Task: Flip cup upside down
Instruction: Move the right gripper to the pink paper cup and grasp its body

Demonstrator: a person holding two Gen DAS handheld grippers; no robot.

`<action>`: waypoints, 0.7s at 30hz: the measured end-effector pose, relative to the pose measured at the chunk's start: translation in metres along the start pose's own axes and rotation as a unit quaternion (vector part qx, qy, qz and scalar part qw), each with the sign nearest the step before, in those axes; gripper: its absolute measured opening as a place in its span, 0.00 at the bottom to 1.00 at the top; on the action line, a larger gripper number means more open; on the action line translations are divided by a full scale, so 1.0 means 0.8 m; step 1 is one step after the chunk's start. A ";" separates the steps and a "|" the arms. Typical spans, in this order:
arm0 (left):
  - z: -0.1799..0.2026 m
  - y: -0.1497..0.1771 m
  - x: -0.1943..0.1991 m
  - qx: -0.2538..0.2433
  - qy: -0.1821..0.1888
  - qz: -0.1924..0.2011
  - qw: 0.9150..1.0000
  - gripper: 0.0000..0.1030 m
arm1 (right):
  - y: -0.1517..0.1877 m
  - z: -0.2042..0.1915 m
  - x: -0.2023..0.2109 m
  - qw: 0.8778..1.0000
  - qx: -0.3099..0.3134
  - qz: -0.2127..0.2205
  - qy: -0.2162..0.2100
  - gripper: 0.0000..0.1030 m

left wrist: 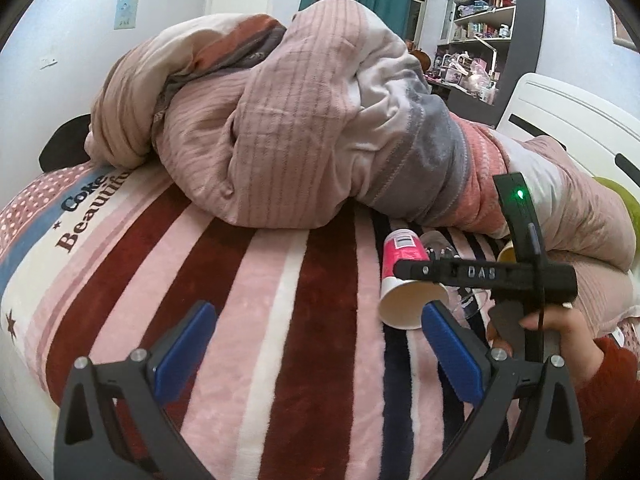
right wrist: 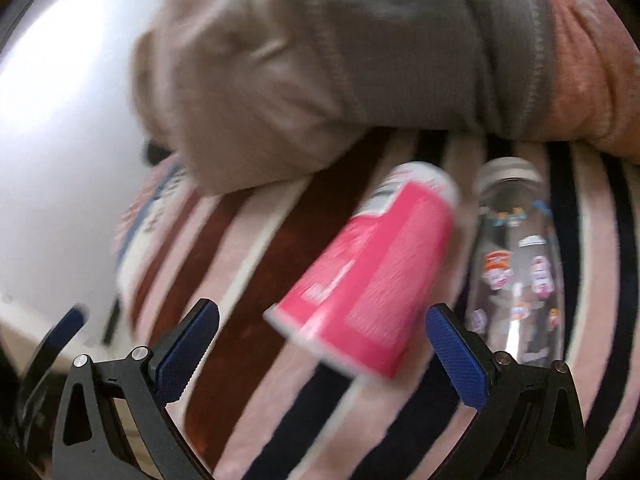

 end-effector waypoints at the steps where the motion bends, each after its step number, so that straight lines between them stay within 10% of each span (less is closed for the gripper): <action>1: 0.000 0.000 0.000 0.001 0.000 -0.001 1.000 0.99 | -0.005 0.002 -0.003 1.000 -0.002 -0.004 -0.003 1.00; 7: 0.000 0.000 0.001 0.005 0.000 0.000 1.000 0.99 | -0.006 0.008 -0.021 0.996 0.025 -0.047 0.075 0.77; 21: 0.013 0.012 0.000 -0.001 0.024 -0.023 0.999 0.99 | 0.091 -0.014 0.031 0.994 0.041 -0.105 -0.003 0.73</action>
Point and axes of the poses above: each gripper's, at about its wrist camera, not at the fingertips, and x roughly against the way its jaws point, z to its right, y to its underside, the point moved 5 cm from there along -x, roughly the way its jaws point, and after that the axes turned 2 degrees about -y, right-handed, at the moved point
